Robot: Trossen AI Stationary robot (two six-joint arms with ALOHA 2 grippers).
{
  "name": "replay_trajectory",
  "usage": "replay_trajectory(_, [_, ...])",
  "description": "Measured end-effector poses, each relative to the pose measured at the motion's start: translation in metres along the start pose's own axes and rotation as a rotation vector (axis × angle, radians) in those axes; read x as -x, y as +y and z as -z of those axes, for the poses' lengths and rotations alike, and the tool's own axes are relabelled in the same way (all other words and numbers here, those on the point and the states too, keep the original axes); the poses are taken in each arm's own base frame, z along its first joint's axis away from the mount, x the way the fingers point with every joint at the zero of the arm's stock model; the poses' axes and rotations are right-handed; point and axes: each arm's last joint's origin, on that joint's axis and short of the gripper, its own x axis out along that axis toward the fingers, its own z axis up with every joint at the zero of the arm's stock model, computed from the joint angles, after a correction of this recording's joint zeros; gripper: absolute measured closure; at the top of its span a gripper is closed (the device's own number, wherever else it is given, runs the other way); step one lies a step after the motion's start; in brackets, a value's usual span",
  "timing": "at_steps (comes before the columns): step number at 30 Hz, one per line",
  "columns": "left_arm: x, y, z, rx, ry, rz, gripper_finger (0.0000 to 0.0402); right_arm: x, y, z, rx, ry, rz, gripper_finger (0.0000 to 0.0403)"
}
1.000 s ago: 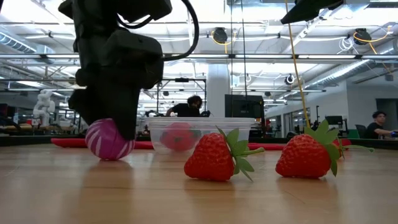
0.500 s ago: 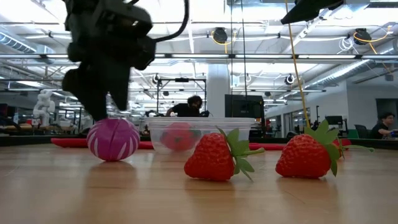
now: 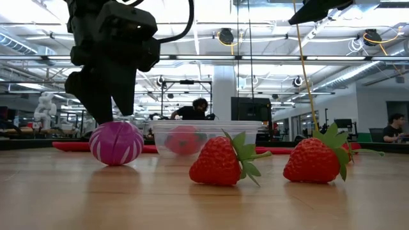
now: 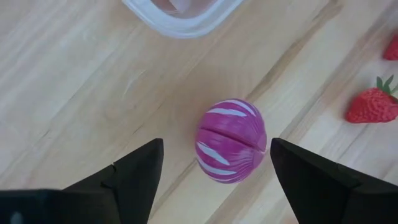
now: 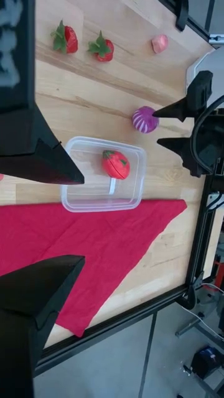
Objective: Pick and placing Produce into tupperware
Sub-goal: Put the red onion in the transparent bin
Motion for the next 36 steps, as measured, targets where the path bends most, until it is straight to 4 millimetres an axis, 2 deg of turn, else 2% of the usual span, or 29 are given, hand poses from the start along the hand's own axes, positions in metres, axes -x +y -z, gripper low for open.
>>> replay_trajectory(8, [-0.004, -0.004, 0.000, -0.015, -0.009, 0.022, 0.0096, 0.000, 0.000, 0.000, 0.001, -0.001, 0.000, 0.0216])
replay_trajectory(22, [-0.034, -0.005, 0.001, -0.033, 0.035, -0.002, 0.0094, 0.000, 0.000, 0.000, 0.000, -0.003, 0.000, 0.0216])
replay_trajectory(36, [-0.042, -0.006, 0.005, -0.047, 0.046, -0.016, 0.0094, 0.000, 0.000, 0.000, 0.001, -0.001, 0.000, 0.0216])
